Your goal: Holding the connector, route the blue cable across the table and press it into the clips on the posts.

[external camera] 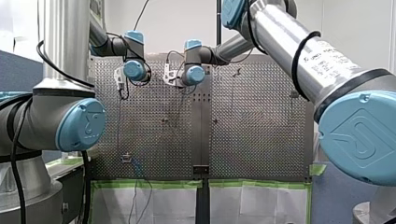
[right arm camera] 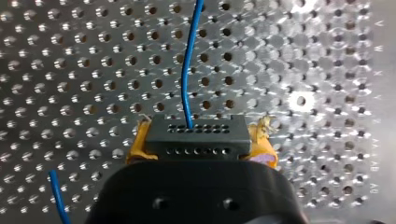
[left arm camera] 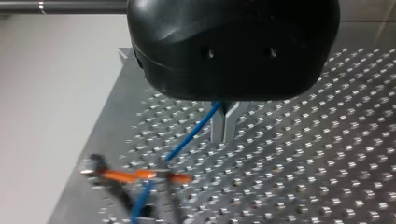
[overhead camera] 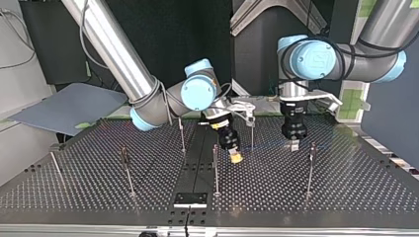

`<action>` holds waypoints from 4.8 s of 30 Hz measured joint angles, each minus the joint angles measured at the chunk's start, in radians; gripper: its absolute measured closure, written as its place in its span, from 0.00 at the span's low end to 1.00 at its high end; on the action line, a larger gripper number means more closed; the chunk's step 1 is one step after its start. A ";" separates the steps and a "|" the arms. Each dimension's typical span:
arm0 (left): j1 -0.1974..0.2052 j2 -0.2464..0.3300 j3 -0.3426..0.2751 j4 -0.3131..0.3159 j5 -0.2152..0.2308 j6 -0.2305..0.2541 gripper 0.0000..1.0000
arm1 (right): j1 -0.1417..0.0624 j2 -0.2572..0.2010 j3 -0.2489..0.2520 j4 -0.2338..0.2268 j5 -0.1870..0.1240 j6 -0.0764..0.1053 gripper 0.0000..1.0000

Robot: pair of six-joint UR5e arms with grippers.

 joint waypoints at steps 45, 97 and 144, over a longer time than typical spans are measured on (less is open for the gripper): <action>-0.021 -0.324 -0.191 0.286 0.067 -0.049 1.00 | -0.013 0.017 0.337 -0.063 0.029 -0.007 1.00; 0.047 -0.474 0.051 0.285 0.148 -0.110 0.49 | -0.127 0.046 0.292 -0.112 -0.010 0.012 1.00; -0.054 -0.229 -0.148 0.003 0.052 -0.019 0.00 | -0.126 0.046 0.290 -0.107 -0.012 0.019 1.00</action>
